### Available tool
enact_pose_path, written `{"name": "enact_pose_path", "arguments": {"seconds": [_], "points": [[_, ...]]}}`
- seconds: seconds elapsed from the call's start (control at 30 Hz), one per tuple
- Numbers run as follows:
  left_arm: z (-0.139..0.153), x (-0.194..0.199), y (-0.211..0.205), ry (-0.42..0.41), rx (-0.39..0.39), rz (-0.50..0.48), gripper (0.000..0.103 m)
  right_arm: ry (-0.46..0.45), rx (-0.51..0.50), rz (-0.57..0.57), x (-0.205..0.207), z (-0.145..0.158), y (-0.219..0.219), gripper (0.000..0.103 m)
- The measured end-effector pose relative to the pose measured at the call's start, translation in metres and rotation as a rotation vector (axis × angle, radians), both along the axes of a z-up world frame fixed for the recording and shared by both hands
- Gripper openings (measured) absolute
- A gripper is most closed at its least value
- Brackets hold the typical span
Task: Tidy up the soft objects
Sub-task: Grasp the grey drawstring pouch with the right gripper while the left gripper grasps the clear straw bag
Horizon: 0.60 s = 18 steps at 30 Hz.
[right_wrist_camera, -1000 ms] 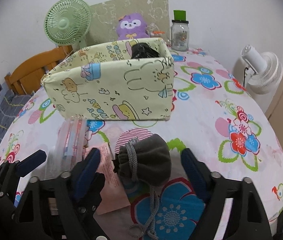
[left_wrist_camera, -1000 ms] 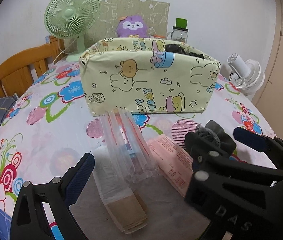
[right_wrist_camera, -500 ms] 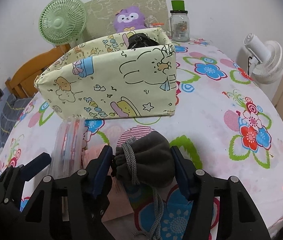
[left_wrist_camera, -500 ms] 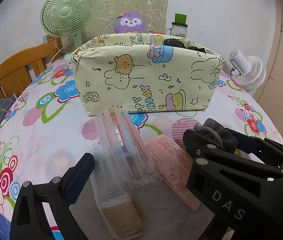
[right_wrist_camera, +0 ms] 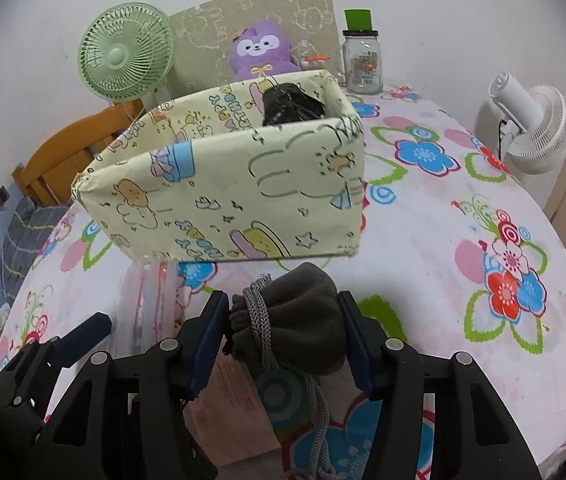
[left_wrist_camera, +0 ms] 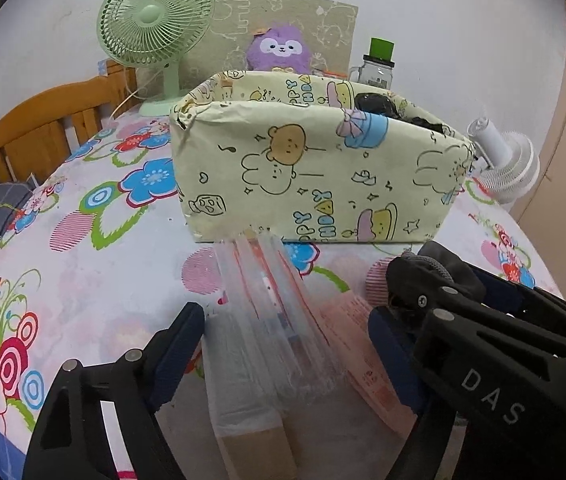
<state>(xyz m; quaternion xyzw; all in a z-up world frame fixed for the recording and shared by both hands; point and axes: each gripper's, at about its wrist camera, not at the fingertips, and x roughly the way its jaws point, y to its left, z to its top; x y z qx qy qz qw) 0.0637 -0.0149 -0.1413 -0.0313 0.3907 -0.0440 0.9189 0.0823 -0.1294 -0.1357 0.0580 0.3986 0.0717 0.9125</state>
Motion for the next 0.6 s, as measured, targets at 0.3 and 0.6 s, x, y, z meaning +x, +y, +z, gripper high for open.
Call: {"name": "enact_pose_path", "arguments": {"seconds": [0.3, 0.6], "points": [[-0.004, 0.014, 0.009, 0.015, -0.006, 0.026, 0.06, 0.009, -0.002, 0.012, 0.012, -0.002, 0.009, 0.058], [-0.004, 0.018, 0.003, 0.018, -0.02, -0.014, 0.036, 0.015, 0.0, 0.017, 0.019, -0.004, 0.013, 0.058]]}}
